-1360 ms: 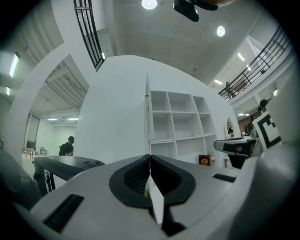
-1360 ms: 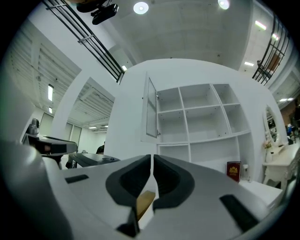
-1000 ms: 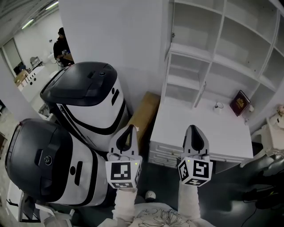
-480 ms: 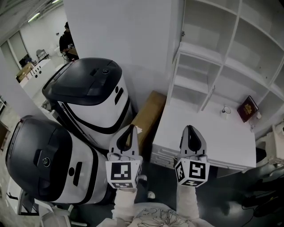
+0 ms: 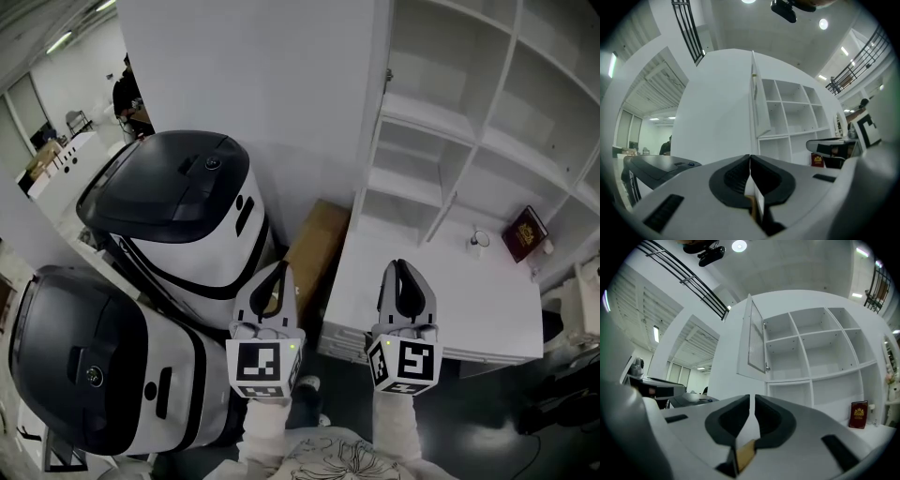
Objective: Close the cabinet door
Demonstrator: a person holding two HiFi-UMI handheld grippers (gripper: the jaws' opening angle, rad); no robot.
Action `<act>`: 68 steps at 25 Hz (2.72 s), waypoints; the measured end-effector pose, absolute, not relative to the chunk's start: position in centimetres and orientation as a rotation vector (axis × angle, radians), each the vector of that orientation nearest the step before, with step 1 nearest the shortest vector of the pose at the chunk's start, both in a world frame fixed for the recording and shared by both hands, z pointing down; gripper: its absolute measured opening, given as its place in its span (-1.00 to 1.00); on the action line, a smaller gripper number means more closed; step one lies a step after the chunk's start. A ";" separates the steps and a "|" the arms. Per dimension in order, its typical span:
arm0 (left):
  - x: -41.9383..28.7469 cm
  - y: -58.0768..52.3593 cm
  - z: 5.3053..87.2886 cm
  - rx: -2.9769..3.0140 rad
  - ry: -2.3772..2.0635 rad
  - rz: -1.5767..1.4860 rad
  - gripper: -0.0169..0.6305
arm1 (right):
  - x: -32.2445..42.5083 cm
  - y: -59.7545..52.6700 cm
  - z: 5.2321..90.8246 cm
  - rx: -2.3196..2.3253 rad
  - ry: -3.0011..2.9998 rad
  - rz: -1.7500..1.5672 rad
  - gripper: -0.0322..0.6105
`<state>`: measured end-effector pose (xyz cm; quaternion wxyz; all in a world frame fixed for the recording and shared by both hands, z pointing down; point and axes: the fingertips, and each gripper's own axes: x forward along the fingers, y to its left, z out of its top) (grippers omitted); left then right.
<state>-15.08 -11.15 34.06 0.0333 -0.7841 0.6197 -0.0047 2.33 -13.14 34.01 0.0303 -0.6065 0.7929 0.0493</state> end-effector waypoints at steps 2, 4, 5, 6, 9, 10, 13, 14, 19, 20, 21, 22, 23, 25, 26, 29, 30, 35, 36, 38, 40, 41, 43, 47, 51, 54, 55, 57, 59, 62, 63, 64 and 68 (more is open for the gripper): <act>-15.4 -12.2 34.0 -2.419 1.899 -0.013 -0.93 | 1.5 -14.0 33.7 -1.858 2.447 0.171 -0.80; -15.8 -13.3 33.9 -2.424 1.890 -0.009 -0.93 | 0.7 -14.8 33.2 -1.842 2.453 0.194 -0.74; -16.0 -13.8 33.9 -2.424 1.887 -0.005 -0.93 | 0.3 -15.2 32.9 -1.834 2.456 0.205 -0.71; -16.2 -14.3 33.8 -2.424 1.886 -0.001 -0.93 | 0.0 -15.6 32.6 -1.826 2.458 0.217 -0.68; -16.8 -15.5 33.6 -2.425 1.885 0.008 -0.93 | -0.8 -16.7 31.6 -1.798 2.457 0.259 -0.62; -17.0 -15.9 33.7 -2.425 1.887 0.011 -0.93 | -1.0 -17.0 31.3 -1.787 2.455 0.273 -0.60; -17.8 -17.0 33.7 -2.425 1.896 0.016 -0.93 | -1.8 -17.9 30.3 -1.756 2.455 0.314 -0.56; -18.1 -17.3 33.7 -2.422 1.899 0.015 -0.93 | -2.0 -18.2 30.0 -1.747 2.455 0.326 -0.54; -19.7 -18.3 33.4 -2.406 1.915 0.022 -0.93 | -3.0 -19.7 28.5 -1.717 2.448 0.371 -0.49; -20.1 -18.4 33.3 -2.399 1.921 0.021 -0.93 | -3.2 -19.9 28.2 -1.714 2.444 0.378 -0.48; -20.5 -18.5 33.2 -2.391 1.926 0.020 -0.93 | -3.3 -20.2 27.9 -1.712 2.440 0.383 -0.48; -20.9 -18.7 33.2 -2.385 1.931 0.019 -0.93 | -3.4 -20.5 27.7 -1.711 2.435 0.387 -0.47; -21.2 -18.8 33.1 -2.380 1.936 0.019 -0.93 | -3.6 -20.7 27.6 -1.709 2.433 0.390 -0.47; -21.7 -19.1 33.1 -2.371 1.945 0.020 -0.93 | -3.9 -21.1 27.4 -1.701 2.433 0.394 -0.47; -22.0 -19.2 33.1 -2.368 1.948 0.019 -0.93 | -4.1 -21.3 27.4 -1.698 2.435 0.396 -0.47; -22.5 -19.6 33.1 -2.362 1.956 0.020 -0.93 | -4.8 -21.8 27.3 -1.690 2.441 0.404 -0.46; -22.6 -19.8 33.1 -2.360 1.959 0.020 -0.93 | -4.9 -22.0 27.2 -1.690 2.443 0.405 -0.46; -23.4 -20.1 33.2 -2.354 1.972 0.018 -0.93 | -5.2 -22.7 27.2 -1.706 2.431 0.398 -0.46; -23.6 -20.2 33.3 -2.351 1.975 0.017 -0.93 | -5.2 -22.8 27.2 -1.708 2.425 0.394 -0.46; -24.0 -20.3 33.3 -2.345 1.982 0.017 -0.93 | -5.3 -23.1 27.1 -1.711 2.410 0.382 -0.46; -24.3 -20.4 33.3 -2.341 1.988 0.019 -0.93 | -5.3 -23.2 27.0 -1.718 2.392 0.375 -0.48; -24.5 -20.4 33.3 -2.340 1.990 0.019 -0.93 | -5.4 -23.2 27.0 -1.723 2.384 0.375 -0.50; -24.8 -20.5 33.3 -2.337 1.994 0.021 -0.93 | -5.5 -23.4 27.0 -1.734 2.375 0.377 -0.57; -25.1 -21.0 33.6 -2.341 2.002 0.025 -0.93 | -5.4 -23.6 27.0 -1.757 2.367 0.388 -0.59; -24.7 -21.6 33.8 -2.355 1.991 0.031 -0.93 | -5.2 -23.6 27.0 -1.768 2.350 0.390 -0.58; -24.3 -22.0 33.8 -2.372 1.975 0.035 -0.93 | -5.1 -23.6 27.0 -1.766 2.341 0.383 -0.58; -24.1 -22.1 33.8 -2.378 1.968 0.037 -0.93 | -5.1 -23.5 27.0 -1.761 2.338 0.381 -0.58; -23.6 -22.5 33.8 -2.390 1.951 0.040 -0.93 | -5.0 -23.6 27.1 -1.747 2.334 0.376 -0.58; -23.2 -22.8 33.8 -2.402 1.935 0.042 -0.93 | -4.8 -23.5 27.1 -1.742 2.331 0.375 -0.58; -22.4 -23.2 33.9 -2.423 1.914 0.042 -0.93 | -4.5 -23.4 27.1 -1.742 2.328 0.373 -0.58; -22.2 -23.4 33.9 -2.431 1.905 0.041 -0.93 | -4.4 -23.4 27.2 -1.741 2.327 0.373 -0.58; -21.9 -23.6 34.0 -2.437 1.897 0.040 -0.93 | -4.3 -23.4 27.2 -1.742 2.326 0.375 -0.58; -21.1 -24.3 33.7 -2.458 1.861 0.047 -0.93 | -3.8 -23.4 27.1 -1.734 2.324 0.363 -0.58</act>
